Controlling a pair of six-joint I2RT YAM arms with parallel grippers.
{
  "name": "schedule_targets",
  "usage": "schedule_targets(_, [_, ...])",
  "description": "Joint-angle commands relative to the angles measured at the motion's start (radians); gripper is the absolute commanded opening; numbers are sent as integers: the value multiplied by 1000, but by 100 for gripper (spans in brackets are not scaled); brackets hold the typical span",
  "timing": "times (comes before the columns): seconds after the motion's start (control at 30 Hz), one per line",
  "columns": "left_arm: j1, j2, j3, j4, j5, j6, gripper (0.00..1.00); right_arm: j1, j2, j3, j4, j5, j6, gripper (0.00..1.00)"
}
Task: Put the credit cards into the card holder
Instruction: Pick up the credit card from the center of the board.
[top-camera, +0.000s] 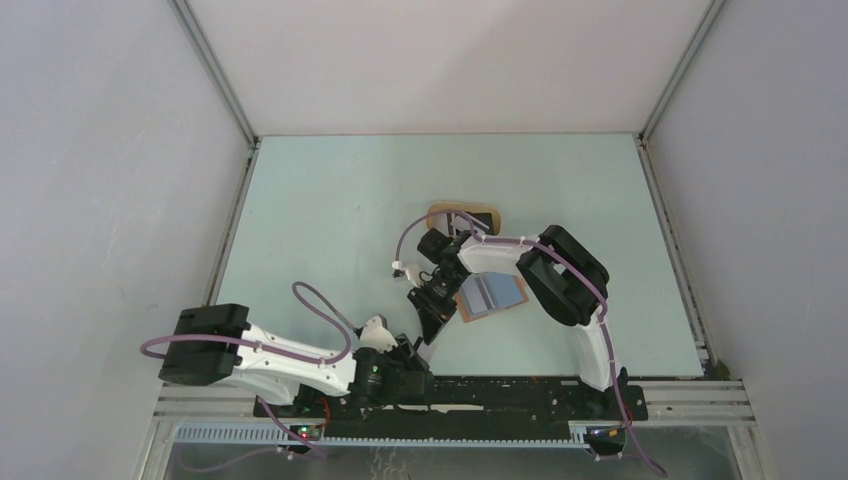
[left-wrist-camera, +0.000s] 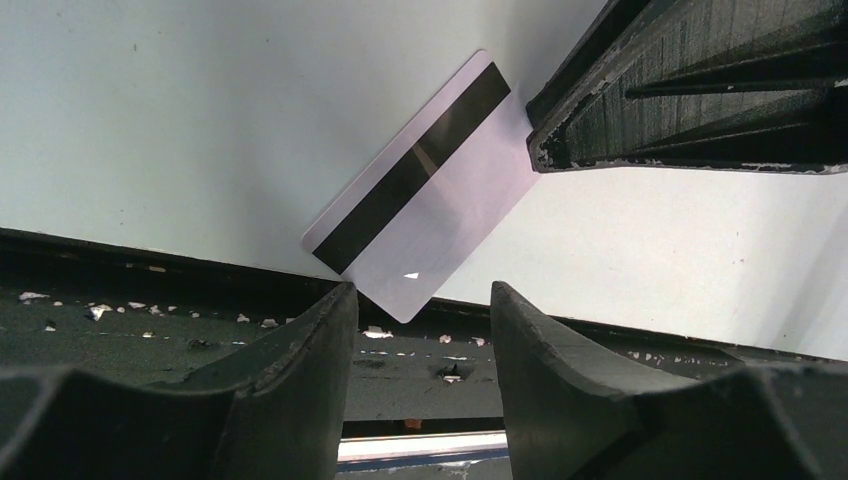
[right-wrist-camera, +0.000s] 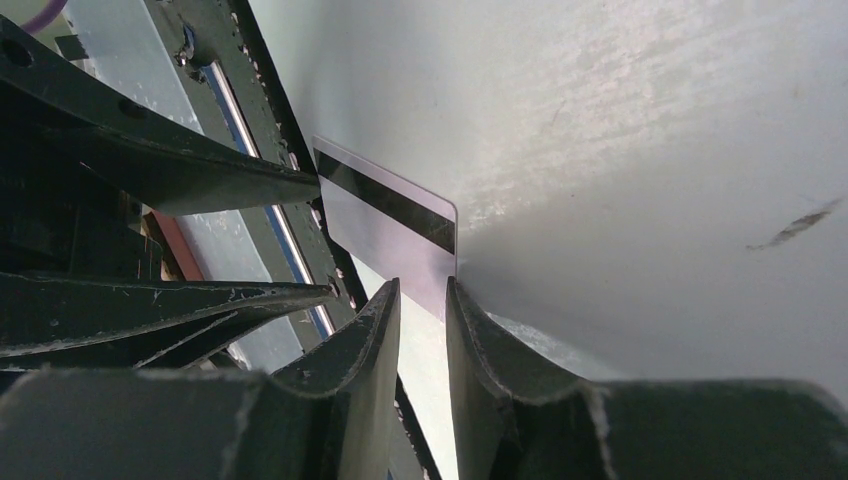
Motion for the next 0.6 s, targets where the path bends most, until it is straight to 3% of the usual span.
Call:
schedule_targets(0.0, [9, 10, -41, 77, 63, -664, 57, 17, 36, 19, -14, 52, -9, 32])
schedule_targets(0.57, [36, -32, -78, 202, -80, -663, 56, 24, 63, 28, -50, 40, -26, 32])
